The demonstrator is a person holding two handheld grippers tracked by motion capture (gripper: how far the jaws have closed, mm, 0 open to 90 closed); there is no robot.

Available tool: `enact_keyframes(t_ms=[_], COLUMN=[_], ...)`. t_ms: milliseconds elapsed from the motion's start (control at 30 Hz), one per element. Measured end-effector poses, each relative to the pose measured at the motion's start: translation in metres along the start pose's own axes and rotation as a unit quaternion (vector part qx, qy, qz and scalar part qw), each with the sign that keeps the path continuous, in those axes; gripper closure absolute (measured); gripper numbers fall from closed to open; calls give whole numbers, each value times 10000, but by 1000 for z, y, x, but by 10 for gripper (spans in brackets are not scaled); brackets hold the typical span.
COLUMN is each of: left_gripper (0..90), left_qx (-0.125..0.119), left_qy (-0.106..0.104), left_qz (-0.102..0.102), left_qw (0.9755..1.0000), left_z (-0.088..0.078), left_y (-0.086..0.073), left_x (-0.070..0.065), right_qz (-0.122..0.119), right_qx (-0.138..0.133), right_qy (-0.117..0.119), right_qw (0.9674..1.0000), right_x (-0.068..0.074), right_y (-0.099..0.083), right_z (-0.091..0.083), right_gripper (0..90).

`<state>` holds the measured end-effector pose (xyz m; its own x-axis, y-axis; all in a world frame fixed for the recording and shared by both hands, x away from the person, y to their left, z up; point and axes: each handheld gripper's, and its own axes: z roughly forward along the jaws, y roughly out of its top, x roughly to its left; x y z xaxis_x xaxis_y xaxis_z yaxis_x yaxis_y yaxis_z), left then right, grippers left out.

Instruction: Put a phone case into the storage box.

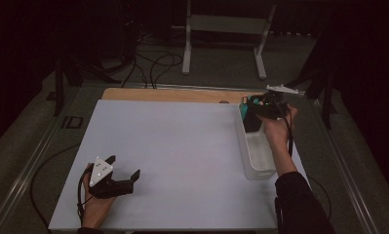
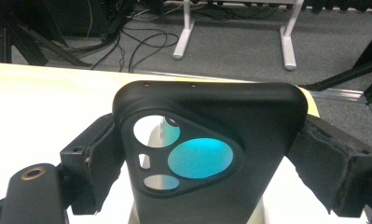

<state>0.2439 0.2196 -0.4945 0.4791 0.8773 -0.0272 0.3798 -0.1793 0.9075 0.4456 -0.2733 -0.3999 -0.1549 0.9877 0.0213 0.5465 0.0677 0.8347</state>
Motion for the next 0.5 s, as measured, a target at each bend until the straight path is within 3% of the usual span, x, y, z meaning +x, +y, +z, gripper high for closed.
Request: enact_keyframes(t_ms=[500], left_gripper=[11], left_qx=[-1], left_qy=[-15], left_qz=[-13], left_qw=[10000], left_z=[0], left_y=[0], left_x=[0], right_qz=[57], right_qx=[143], right_qy=[-101], right_qw=[9998], right_x=[0], right_y=[-7], right_z=[13], right_gripper=[140])
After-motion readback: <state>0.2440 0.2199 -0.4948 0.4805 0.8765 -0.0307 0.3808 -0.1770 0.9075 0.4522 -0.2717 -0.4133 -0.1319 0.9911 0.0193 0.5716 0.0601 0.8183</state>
